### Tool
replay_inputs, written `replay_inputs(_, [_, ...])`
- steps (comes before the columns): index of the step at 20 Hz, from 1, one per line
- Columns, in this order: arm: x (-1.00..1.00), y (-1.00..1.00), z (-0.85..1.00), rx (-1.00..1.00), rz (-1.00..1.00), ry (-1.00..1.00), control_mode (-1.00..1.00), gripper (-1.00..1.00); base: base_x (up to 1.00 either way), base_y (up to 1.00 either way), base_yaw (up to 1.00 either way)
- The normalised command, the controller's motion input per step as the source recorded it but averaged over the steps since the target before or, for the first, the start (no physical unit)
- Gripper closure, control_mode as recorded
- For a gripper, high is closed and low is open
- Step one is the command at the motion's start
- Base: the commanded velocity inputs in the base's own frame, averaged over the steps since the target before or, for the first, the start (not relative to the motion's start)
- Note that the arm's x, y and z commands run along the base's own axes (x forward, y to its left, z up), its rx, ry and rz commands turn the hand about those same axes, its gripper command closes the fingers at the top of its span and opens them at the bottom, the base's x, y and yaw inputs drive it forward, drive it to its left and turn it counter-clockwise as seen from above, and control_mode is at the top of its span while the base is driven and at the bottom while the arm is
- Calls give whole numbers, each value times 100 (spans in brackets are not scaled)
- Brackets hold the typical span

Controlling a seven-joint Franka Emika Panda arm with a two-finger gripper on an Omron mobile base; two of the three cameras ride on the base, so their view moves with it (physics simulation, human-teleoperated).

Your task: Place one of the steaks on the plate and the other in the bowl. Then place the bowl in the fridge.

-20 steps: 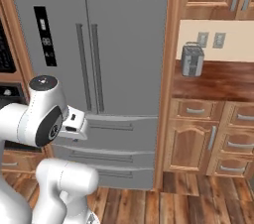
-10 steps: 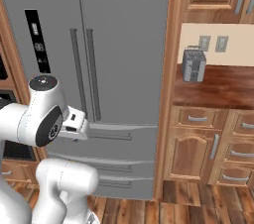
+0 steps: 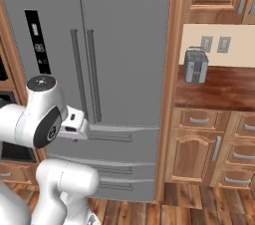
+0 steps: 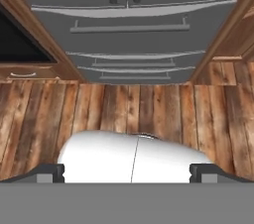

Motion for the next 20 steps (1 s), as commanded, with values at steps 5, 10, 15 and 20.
replay_inputs(5, [-40,13,15,-2,8,-34,-100,-100,0,0,0])
replay_inputs(10, [-21,17,28,0,1,-41,-100,-100,0,0,0])
replay_inputs(15, [16,9,2,0,0,-32,-100,-100,0,0,0])
replay_inputs(20, [34,8,0,0,0,-24,-100,-100,0,0,0])
